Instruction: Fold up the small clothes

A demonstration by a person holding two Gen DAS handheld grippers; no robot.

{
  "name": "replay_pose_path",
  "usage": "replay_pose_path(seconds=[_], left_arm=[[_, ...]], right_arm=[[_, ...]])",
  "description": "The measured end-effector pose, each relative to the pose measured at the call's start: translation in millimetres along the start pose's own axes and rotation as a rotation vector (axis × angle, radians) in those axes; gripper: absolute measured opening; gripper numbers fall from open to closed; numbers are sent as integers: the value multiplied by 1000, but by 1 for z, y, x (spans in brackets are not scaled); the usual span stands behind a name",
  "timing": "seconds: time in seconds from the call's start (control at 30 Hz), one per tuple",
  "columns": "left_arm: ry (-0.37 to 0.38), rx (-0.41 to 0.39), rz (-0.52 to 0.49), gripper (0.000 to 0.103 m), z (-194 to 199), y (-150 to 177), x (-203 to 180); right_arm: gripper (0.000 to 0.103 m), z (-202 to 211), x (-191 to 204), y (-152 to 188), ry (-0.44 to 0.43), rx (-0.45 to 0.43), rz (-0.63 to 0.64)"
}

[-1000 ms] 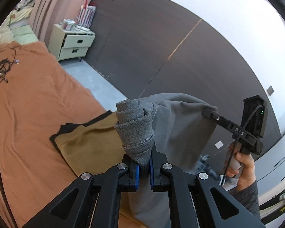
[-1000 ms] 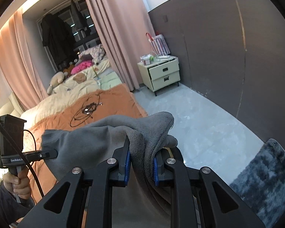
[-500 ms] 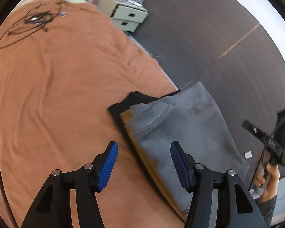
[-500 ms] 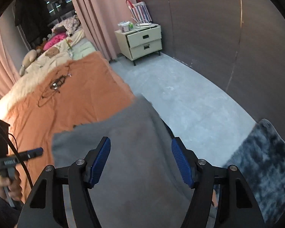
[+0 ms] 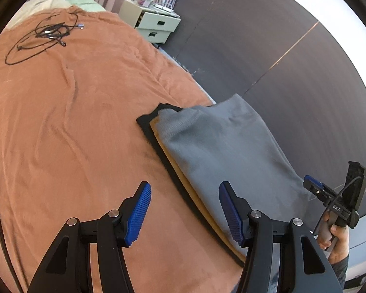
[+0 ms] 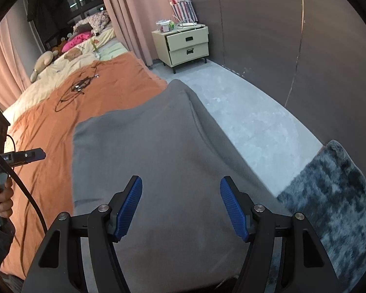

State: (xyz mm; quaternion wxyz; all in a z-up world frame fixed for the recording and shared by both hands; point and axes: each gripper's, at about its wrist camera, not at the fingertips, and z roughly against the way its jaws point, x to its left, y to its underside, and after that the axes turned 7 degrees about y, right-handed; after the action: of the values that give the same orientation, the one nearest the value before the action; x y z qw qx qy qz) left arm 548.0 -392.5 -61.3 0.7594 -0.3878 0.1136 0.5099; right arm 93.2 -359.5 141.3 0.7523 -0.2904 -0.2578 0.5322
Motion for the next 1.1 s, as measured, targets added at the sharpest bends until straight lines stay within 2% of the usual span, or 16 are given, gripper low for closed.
replay_pose_path(seconds=[0.03, 0.17, 0.27, 0.4, 0.5, 0.57, 0.6, 0.73, 0.83, 0.93, 1.03, 1.1], left_arm=[[-2, 1, -9, 59, 6, 6, -5], [-6, -1, -37, 59, 22, 21, -17], [-5, -24, -68, 62, 43, 37, -31], [-19, -51, -111, 63, 69, 56, -46], [-25, -76, -130, 63, 91, 72, -54], [-27, -90, -144, 66, 105, 83, -59], [-31, -103, -158, 71, 115, 91, -63], [-50, -148, -211, 85, 147, 116, -73], [-70, -177, -255, 92, 173, 137, -80], [-95, -217, -303, 99, 200, 161, -86], [-102, -254, -324, 102, 223, 178, -89], [-102, -272, -324, 102, 235, 187, -89]], right_arm=[[65, 6, -21, 8, 1, -5, -5], [65, 22, -30, 35, -3, -26, 4], [65, 16, -19, 46, 15, -42, 14], [65, 37, -6, 65, 34, -62, 18], [65, 37, 1, 72, 26, -59, -7], [65, 50, 7, 80, 29, -68, -14], [65, 54, 10, 84, 33, -75, -13], [80, 79, 22, 106, 26, -112, -24], [83, 92, 31, 125, 6, -138, -32], [94, 102, 40, 145, 10, -162, -46], [103, 114, 47, 163, 27, -193, -47], [103, 124, 52, 173, 38, -212, -47]])
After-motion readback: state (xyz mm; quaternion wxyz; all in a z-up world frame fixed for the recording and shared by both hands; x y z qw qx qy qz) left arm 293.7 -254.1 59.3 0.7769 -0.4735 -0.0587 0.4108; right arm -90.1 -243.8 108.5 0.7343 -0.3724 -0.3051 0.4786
